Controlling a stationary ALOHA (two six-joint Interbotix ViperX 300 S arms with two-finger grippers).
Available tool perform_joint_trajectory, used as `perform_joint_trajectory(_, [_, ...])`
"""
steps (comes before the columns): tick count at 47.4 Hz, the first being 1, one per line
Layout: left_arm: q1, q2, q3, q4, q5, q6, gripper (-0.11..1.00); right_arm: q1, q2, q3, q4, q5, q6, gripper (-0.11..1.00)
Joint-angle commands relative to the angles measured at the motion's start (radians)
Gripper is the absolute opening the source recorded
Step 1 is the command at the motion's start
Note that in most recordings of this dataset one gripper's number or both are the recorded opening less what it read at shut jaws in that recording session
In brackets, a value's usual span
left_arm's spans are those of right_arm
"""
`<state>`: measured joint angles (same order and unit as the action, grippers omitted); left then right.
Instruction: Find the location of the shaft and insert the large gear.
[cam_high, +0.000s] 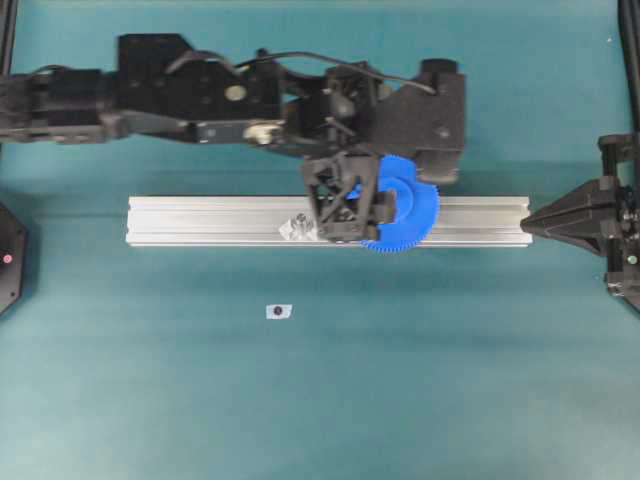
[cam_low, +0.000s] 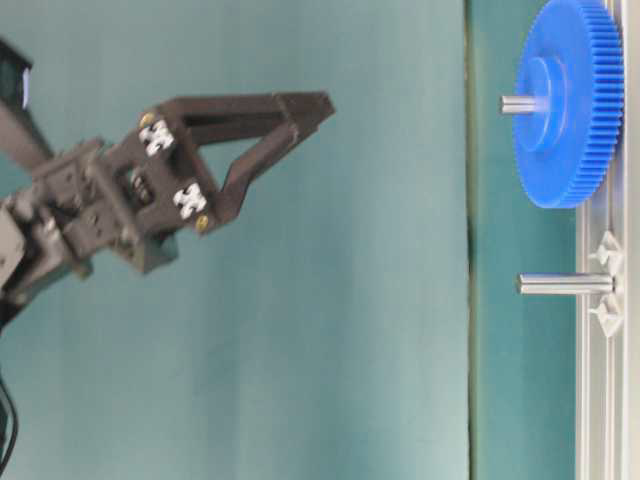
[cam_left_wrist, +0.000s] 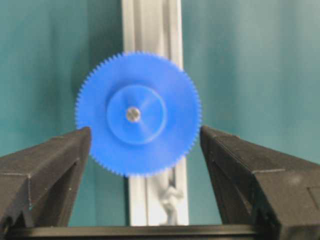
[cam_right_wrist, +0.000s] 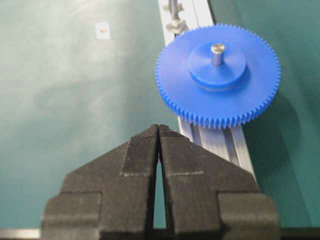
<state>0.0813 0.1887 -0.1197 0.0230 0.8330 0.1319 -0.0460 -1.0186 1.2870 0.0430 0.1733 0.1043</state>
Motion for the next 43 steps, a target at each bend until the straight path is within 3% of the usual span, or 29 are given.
perform_joint_trajectory(1, [-0.005,-0.067,0.031,0.003,-0.026,-0.012,0.85,-0.002,0.005,-0.011,-0.002,-0.005,0.009,0.03])
perform_joint_trajectory(18, [-0.009,-0.16,0.172,0.005,-0.163,-0.058,0.84,-0.002,0.005,-0.011,0.0,-0.005,0.009,0.03])
perform_joint_trajectory(43, [-0.014,-0.233,0.265,0.003,-0.238,-0.083,0.84,-0.002,-0.012,-0.006,-0.002,-0.003,0.009,0.03])
